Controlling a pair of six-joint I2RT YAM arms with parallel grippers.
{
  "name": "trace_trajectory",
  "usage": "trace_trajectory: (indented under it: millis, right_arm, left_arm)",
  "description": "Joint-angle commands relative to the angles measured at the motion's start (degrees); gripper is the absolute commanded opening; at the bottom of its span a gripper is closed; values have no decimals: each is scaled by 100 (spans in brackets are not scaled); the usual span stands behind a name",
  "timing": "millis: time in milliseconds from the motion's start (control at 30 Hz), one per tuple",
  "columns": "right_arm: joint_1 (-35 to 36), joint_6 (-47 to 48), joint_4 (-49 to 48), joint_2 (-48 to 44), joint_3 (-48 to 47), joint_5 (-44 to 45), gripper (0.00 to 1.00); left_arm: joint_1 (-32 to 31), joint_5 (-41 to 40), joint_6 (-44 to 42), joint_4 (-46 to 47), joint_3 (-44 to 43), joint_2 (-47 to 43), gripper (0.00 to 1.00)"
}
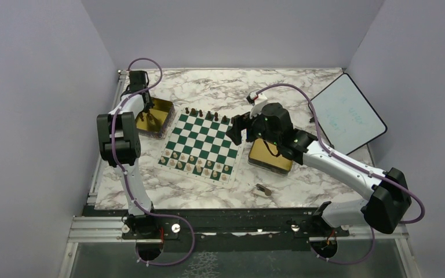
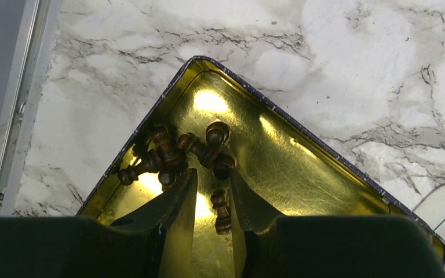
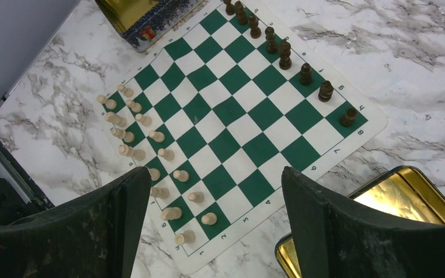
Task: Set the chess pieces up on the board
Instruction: Pick up the chess piece from the storage box.
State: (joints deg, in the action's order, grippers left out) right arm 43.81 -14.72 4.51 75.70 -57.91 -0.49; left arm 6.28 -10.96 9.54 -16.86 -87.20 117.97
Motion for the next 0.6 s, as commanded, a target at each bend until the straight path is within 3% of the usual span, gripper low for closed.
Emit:
trace_trajectory:
  millis: [0, 567]
  right_arm:
    - [31, 31, 52, -50, -62, 199, 88]
    - [31, 59, 40, -59, 15, 268, 88]
  left_arm:
    - [46, 98, -117, 35, -367, 201, 27]
    - [48, 364, -215, -135, -524, 313, 16]
